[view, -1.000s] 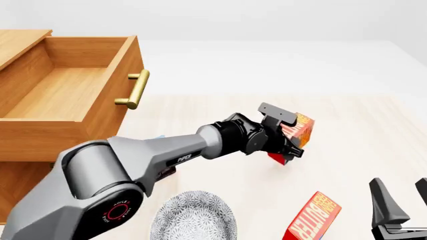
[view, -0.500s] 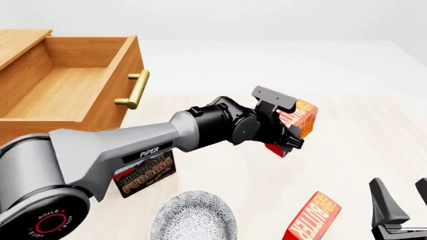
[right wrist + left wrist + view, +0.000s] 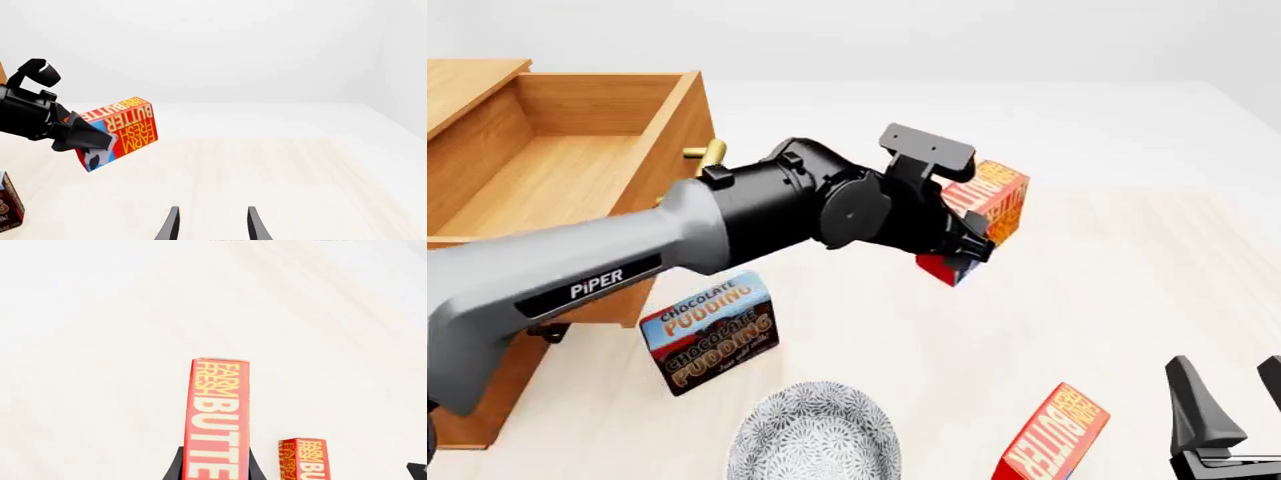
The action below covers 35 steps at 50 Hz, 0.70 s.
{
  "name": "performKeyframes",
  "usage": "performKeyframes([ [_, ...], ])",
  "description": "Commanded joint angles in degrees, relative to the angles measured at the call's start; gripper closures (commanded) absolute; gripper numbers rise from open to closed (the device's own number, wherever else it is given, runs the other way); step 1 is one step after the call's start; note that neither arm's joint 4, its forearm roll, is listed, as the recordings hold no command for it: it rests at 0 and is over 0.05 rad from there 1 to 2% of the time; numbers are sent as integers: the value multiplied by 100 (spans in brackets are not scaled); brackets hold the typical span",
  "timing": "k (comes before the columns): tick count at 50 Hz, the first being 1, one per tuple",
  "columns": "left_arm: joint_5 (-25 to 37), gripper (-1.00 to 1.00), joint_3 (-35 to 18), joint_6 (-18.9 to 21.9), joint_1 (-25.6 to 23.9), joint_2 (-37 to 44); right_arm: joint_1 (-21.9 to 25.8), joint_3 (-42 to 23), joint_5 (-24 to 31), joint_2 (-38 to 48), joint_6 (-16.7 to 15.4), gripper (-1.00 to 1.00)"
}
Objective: Put the butter at the front in the top drawer of the cabinet and close it.
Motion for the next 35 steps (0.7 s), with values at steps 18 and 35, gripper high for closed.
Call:
performKeyframes([
  [18, 1304, 100, -165, 449, 853, -1395, 0, -1, 0, -1, 2, -100],
  [35, 2044, 100, -351, 610, 1477, -1969, -1, -1, 3, -4, 3, -100],
])
